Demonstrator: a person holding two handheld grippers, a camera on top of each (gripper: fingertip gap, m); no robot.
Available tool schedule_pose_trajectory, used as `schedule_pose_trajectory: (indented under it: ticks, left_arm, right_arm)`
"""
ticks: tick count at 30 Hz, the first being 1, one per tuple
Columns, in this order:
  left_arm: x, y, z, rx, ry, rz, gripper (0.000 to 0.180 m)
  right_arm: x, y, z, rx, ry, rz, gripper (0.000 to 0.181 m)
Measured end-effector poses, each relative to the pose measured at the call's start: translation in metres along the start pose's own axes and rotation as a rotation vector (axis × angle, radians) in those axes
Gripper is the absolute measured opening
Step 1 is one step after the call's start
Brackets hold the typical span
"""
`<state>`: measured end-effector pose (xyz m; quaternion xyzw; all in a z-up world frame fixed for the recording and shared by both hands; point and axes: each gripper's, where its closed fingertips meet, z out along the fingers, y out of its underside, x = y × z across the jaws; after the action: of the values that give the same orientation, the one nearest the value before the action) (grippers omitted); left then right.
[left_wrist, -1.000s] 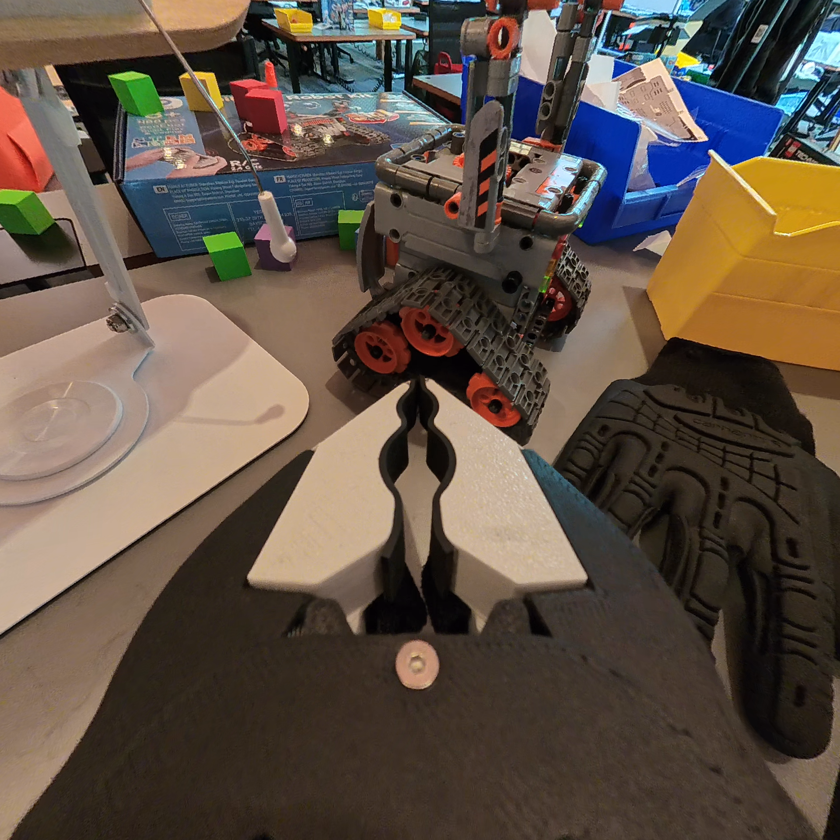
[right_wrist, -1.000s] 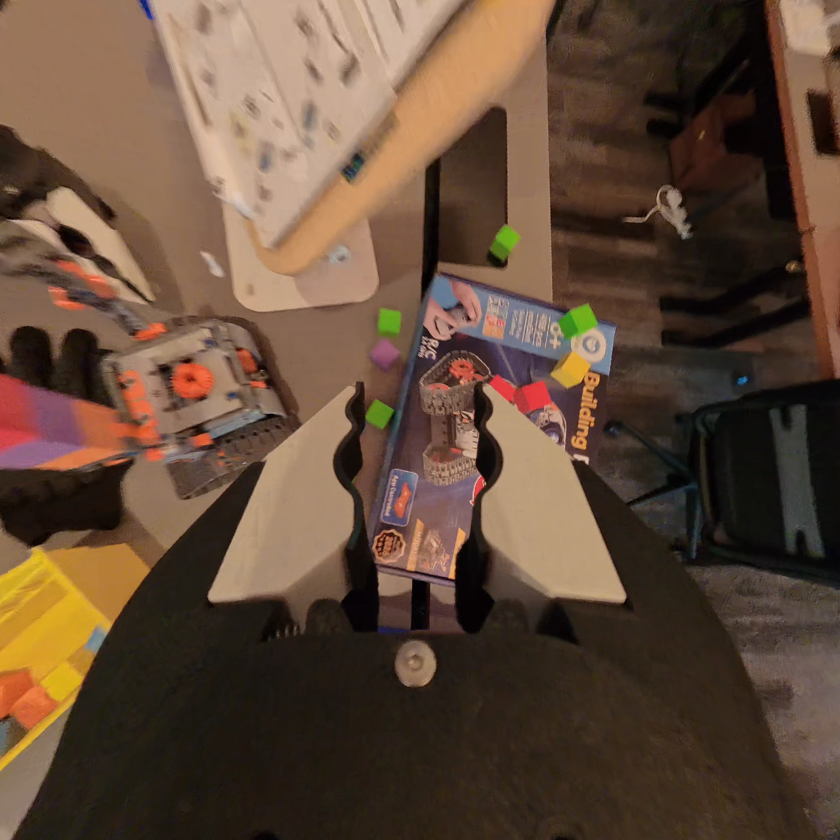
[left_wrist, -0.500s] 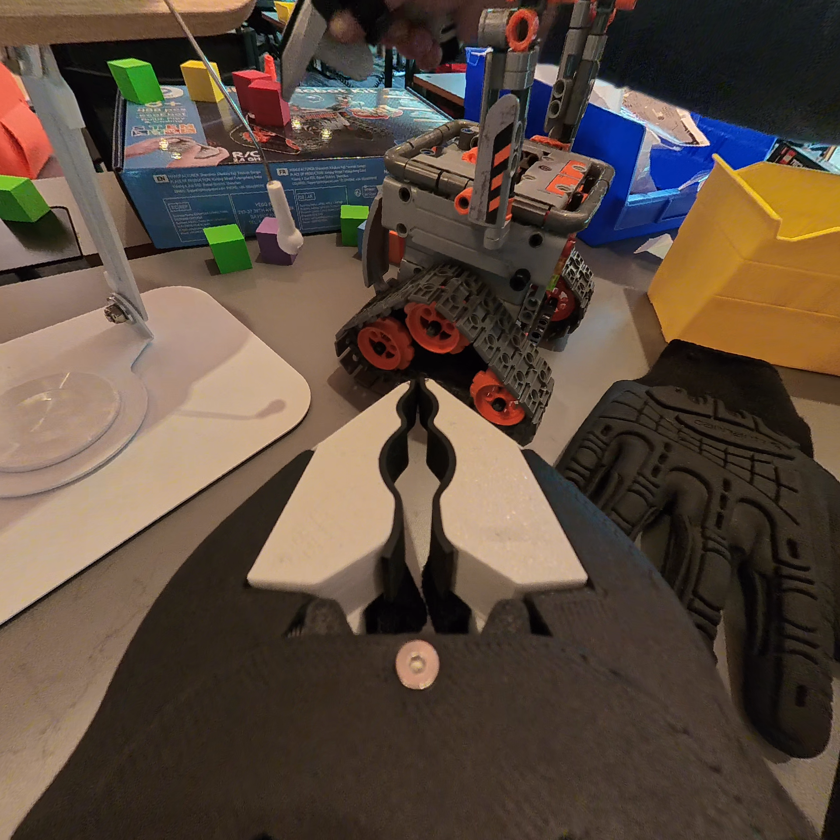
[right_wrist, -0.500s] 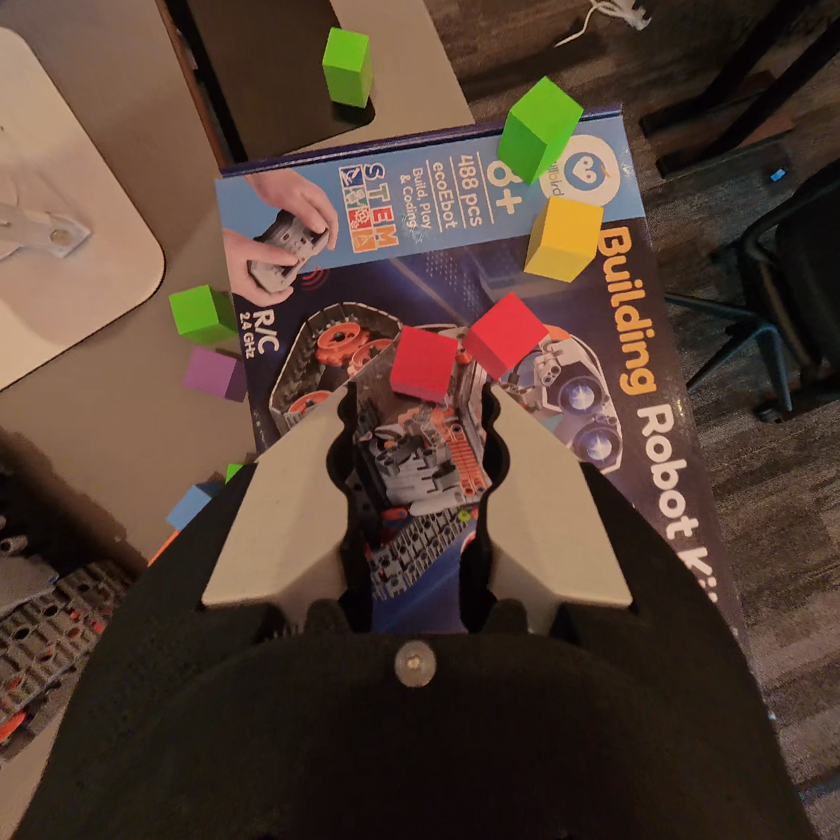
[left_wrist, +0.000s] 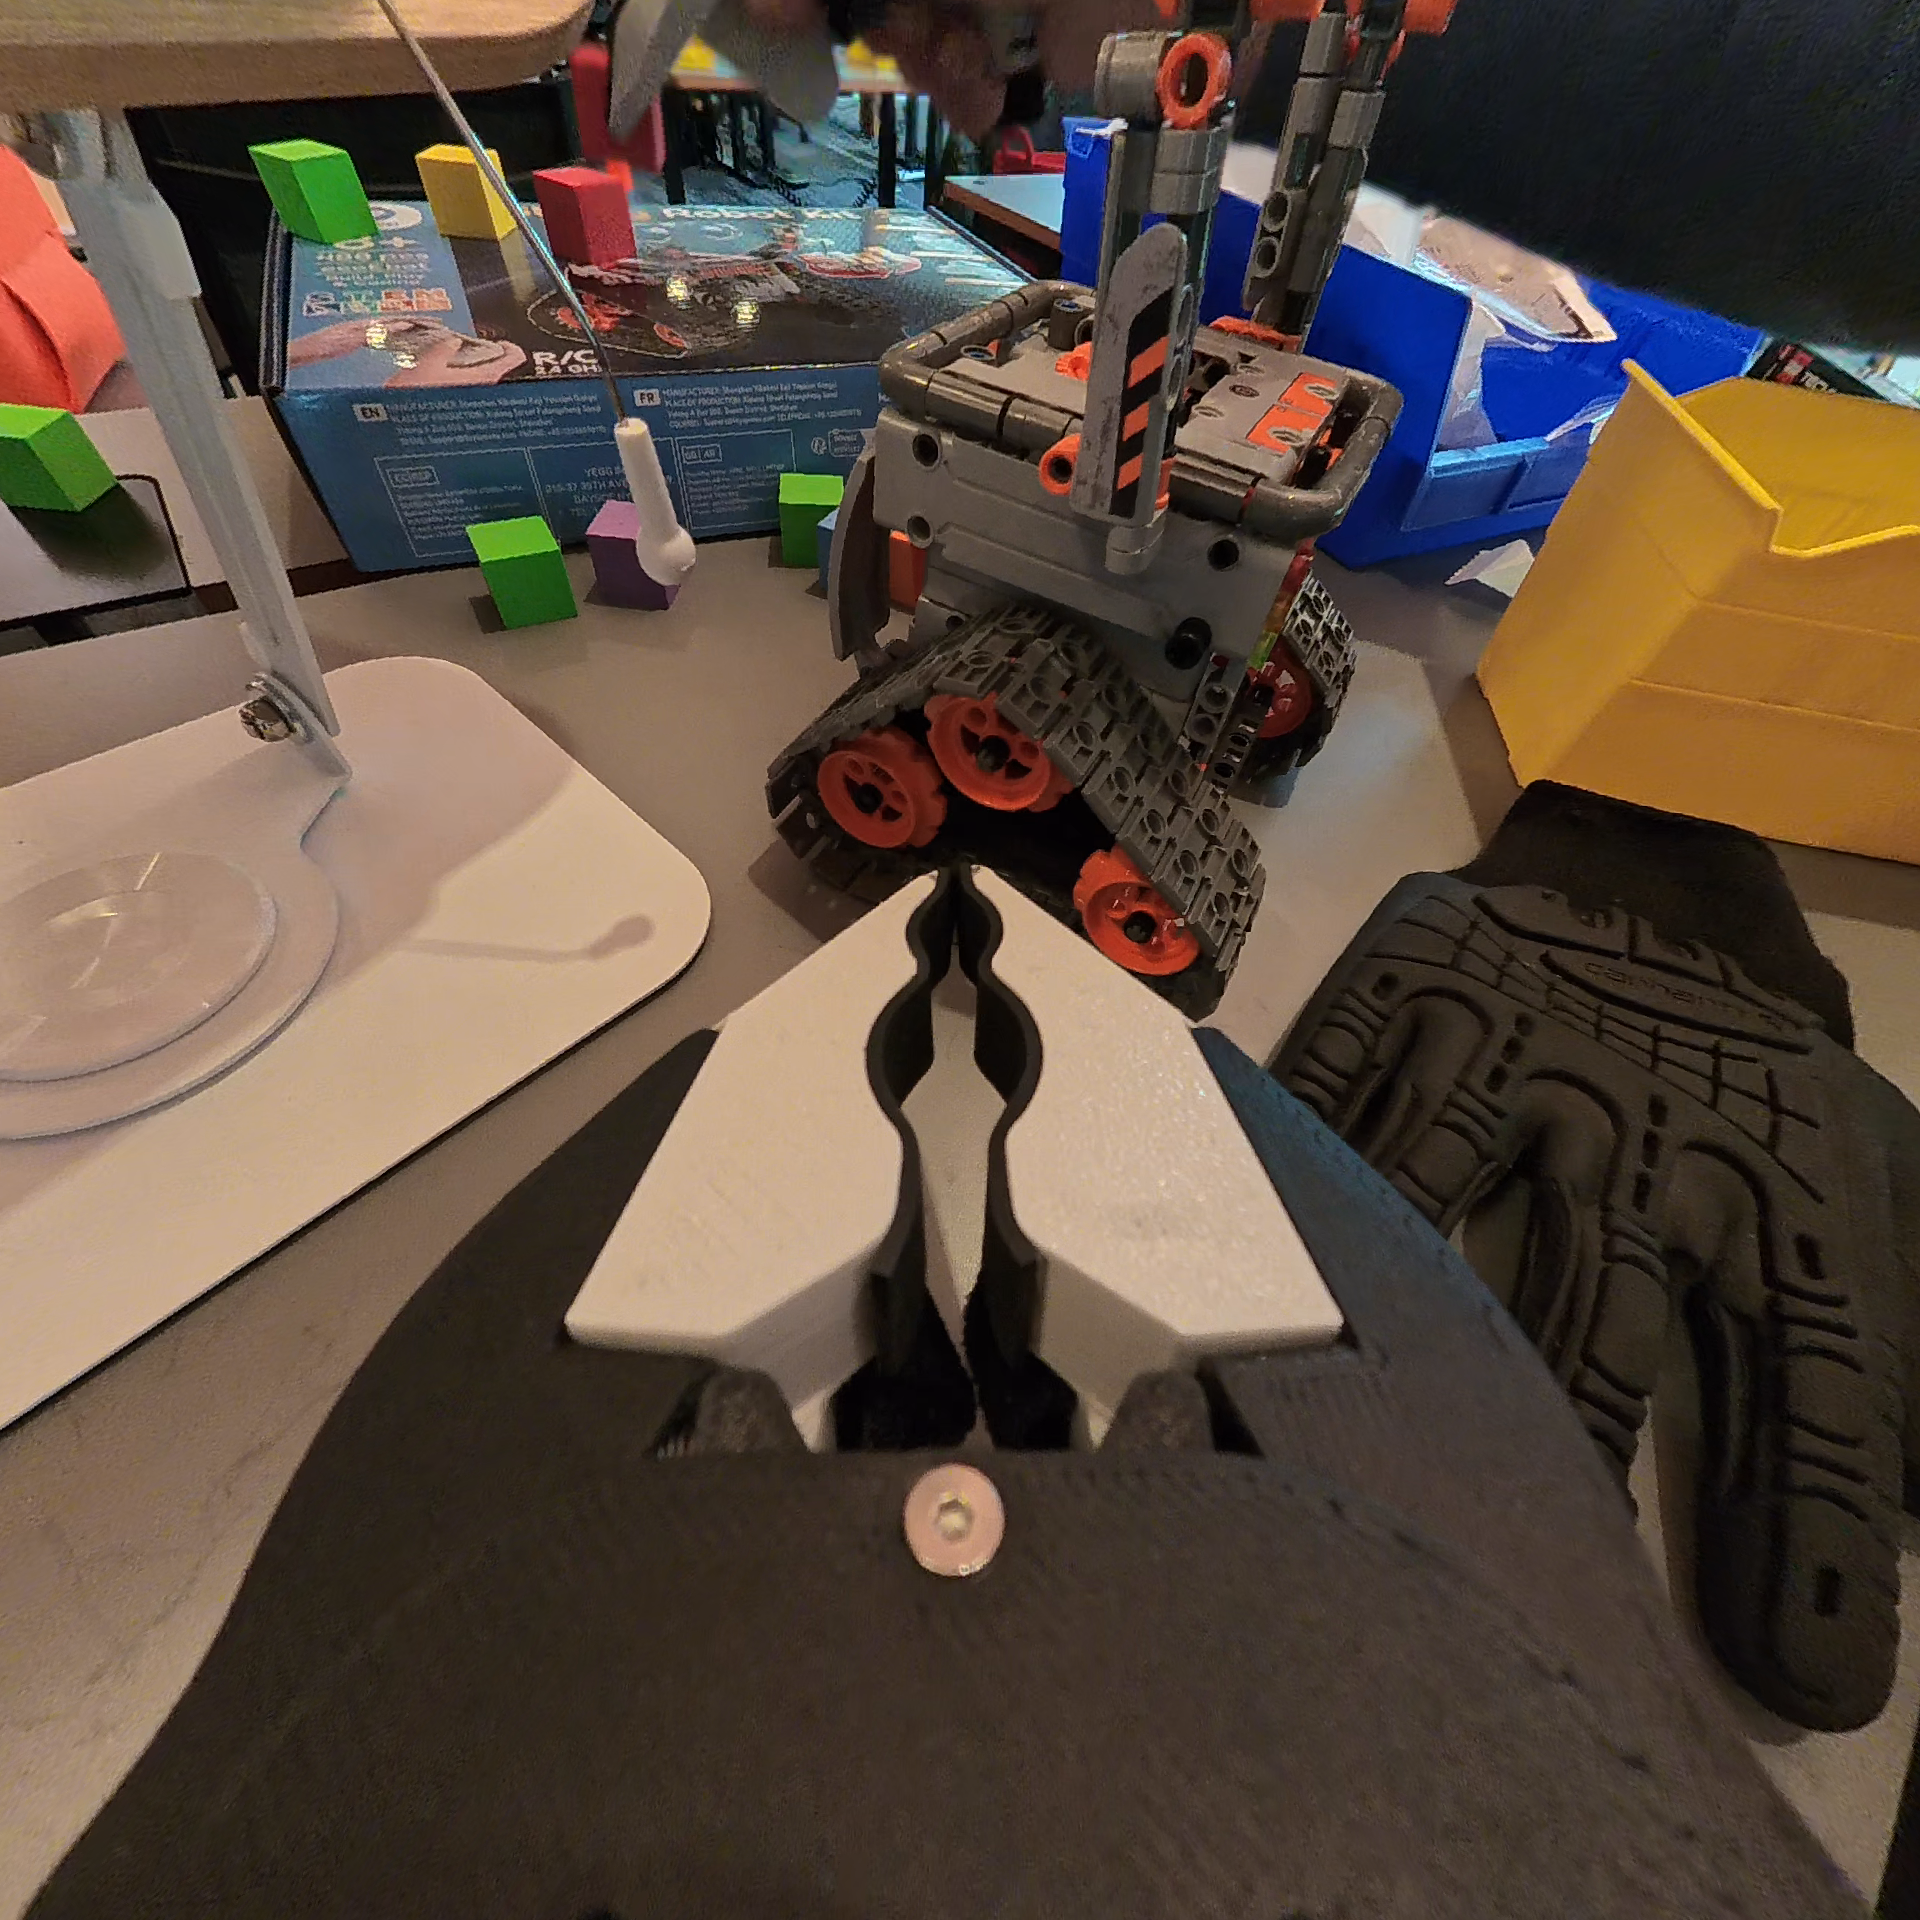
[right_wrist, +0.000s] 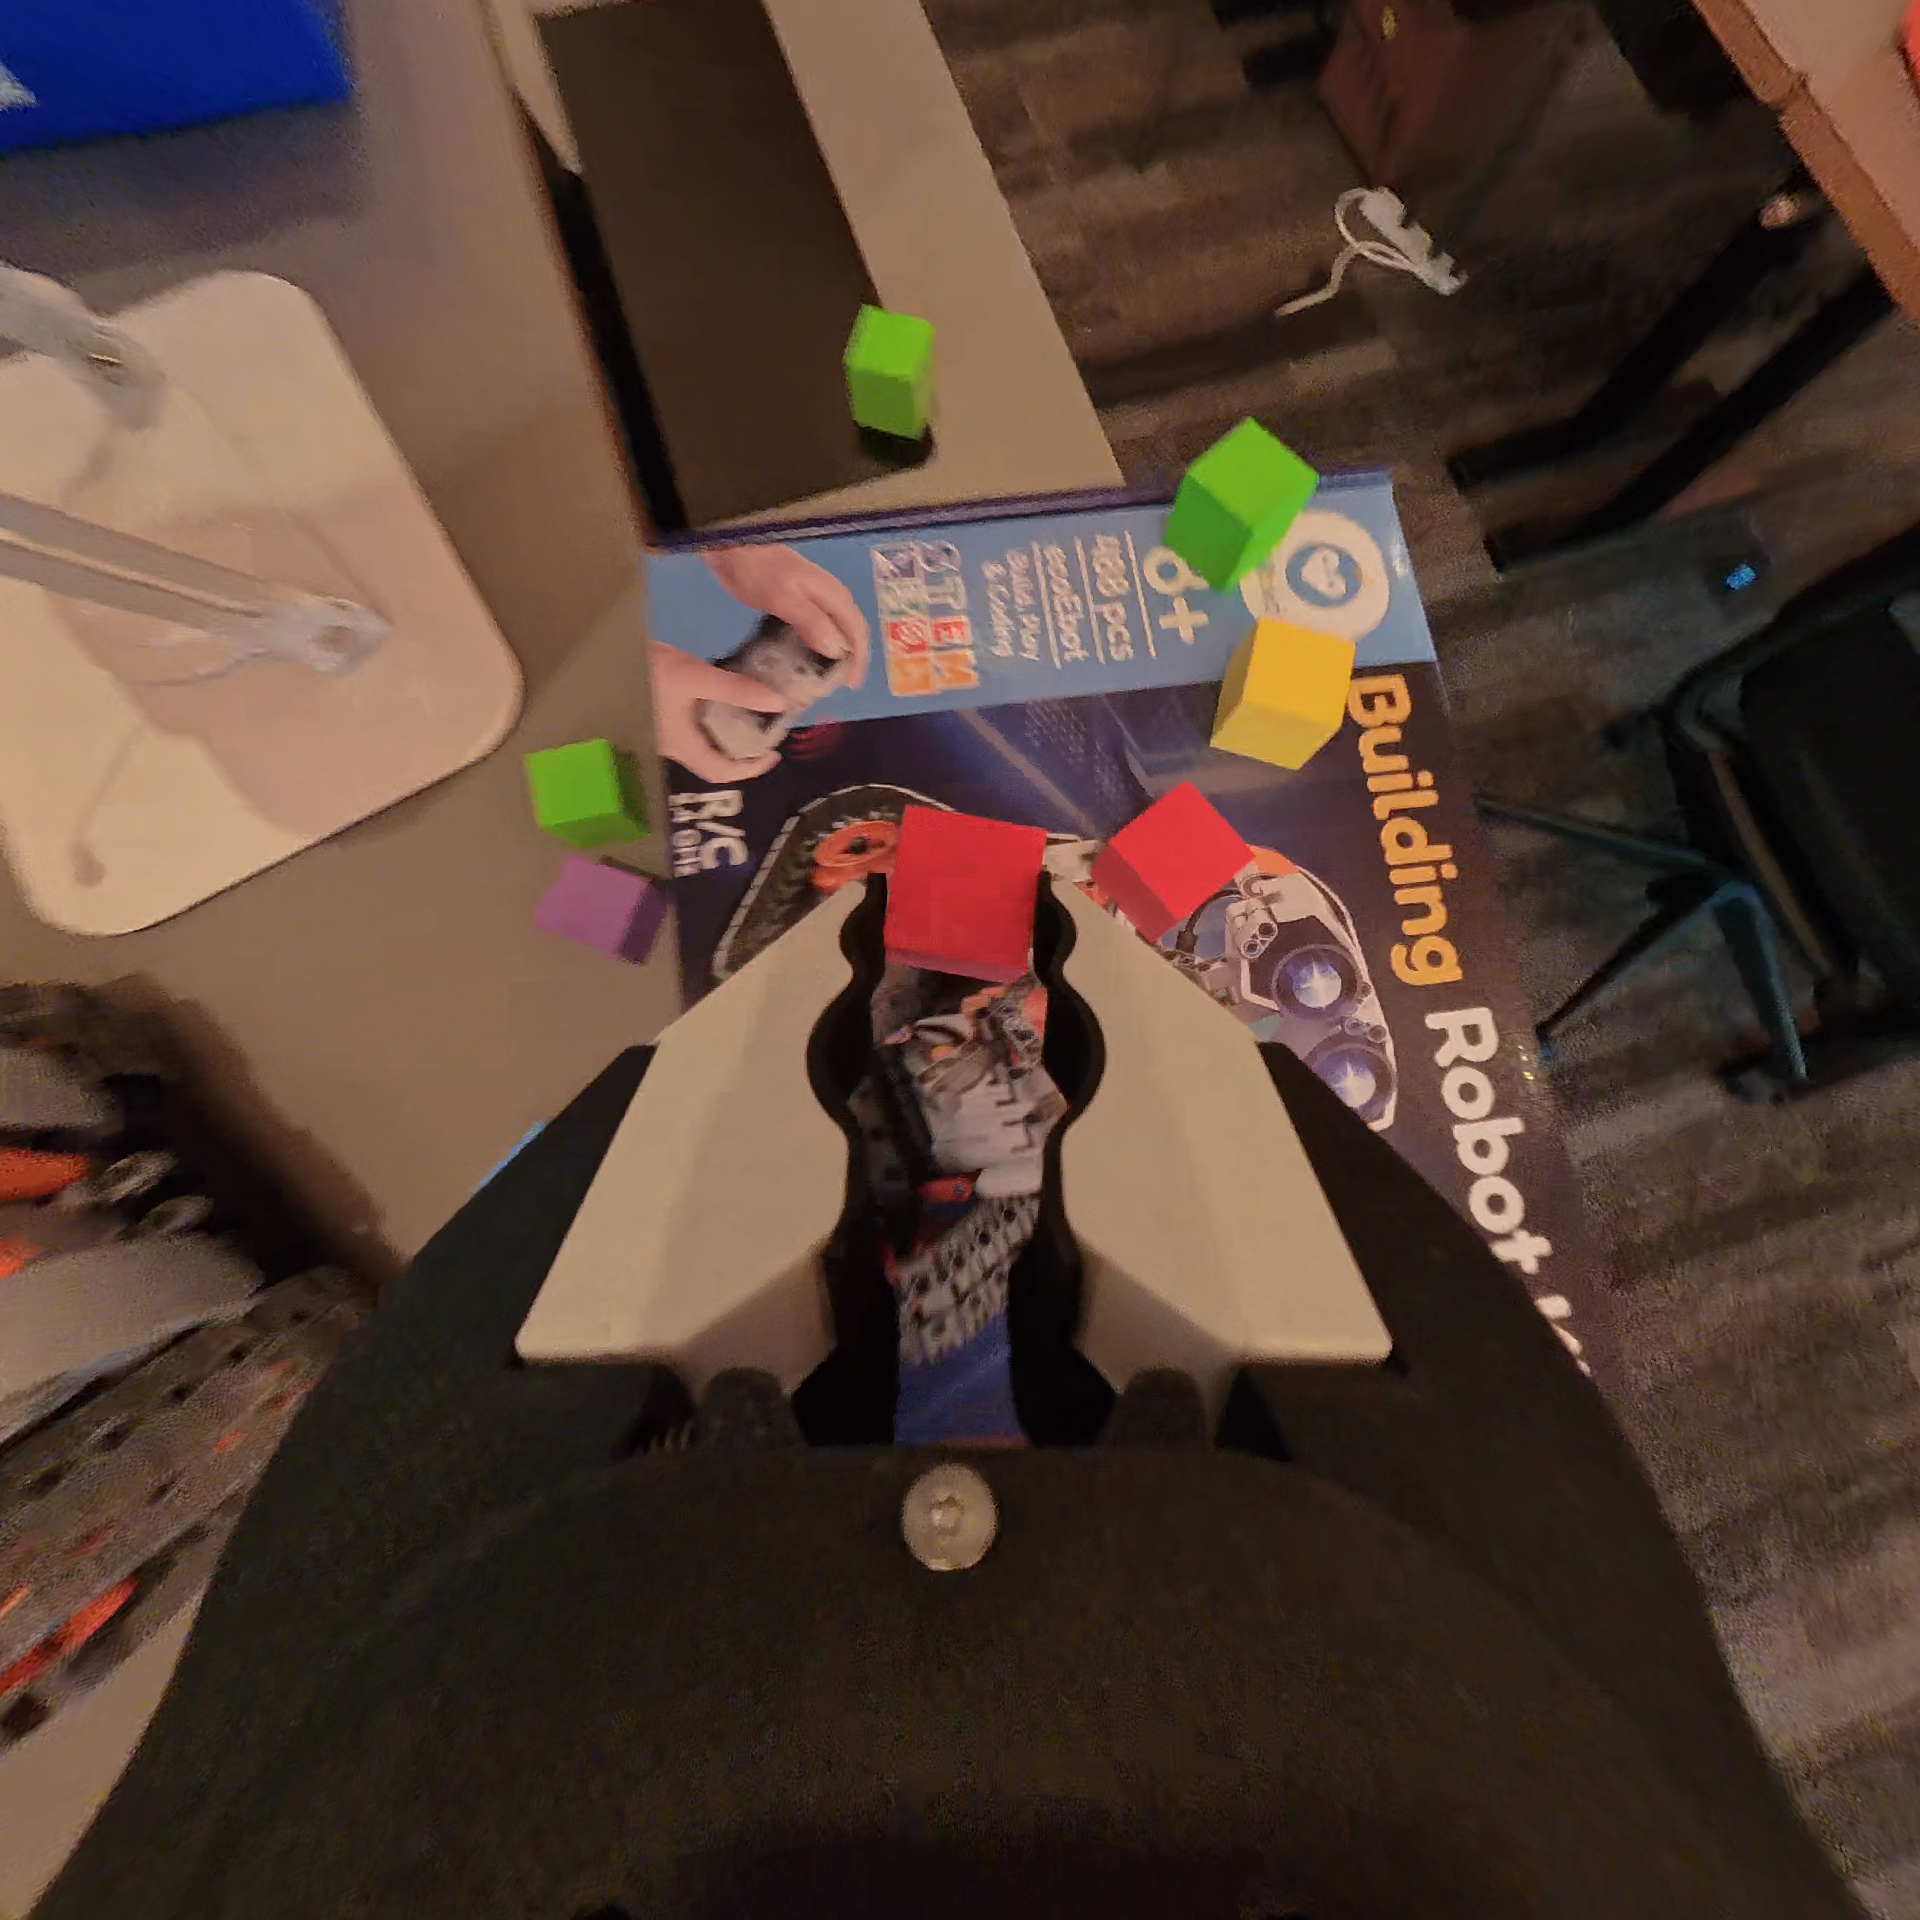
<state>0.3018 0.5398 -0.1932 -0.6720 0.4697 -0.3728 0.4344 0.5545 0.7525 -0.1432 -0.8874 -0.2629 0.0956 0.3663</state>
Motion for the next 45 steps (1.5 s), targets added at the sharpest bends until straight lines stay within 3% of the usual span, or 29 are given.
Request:
schedule_pose_trajectory:
  ticks: [11, 19, 30, 45]
  left_arm:
    - [0.000, 0.000, 0.000, -0.001, -0.004, 0.002, 0.000]
    - [-0.001, 0.001, -0.001, -0.006, -0.014, 0.004, 0.000]
    - [-0.003, 0.001, -0.002, -0.002, -0.023, 0.001, 0.000]
    - [-0.003, 0.001, -0.001, -0.005, -0.017, 0.003, 0.000]
  right_arm:
    - [-0.120, -0.079, -0.234, 0.177, -0.354, -0.394, 0.027]
    - [-0.208, -0.078, -0.303, 0.097, -0.508, -0.671, 0.027]
    - [-0.227, -0.062, -0.274, -0.053, -0.525, -0.726, 0.027]
    - [-0.230, -0.058, -0.266, -0.057, -0.570, -0.733, 0.027]
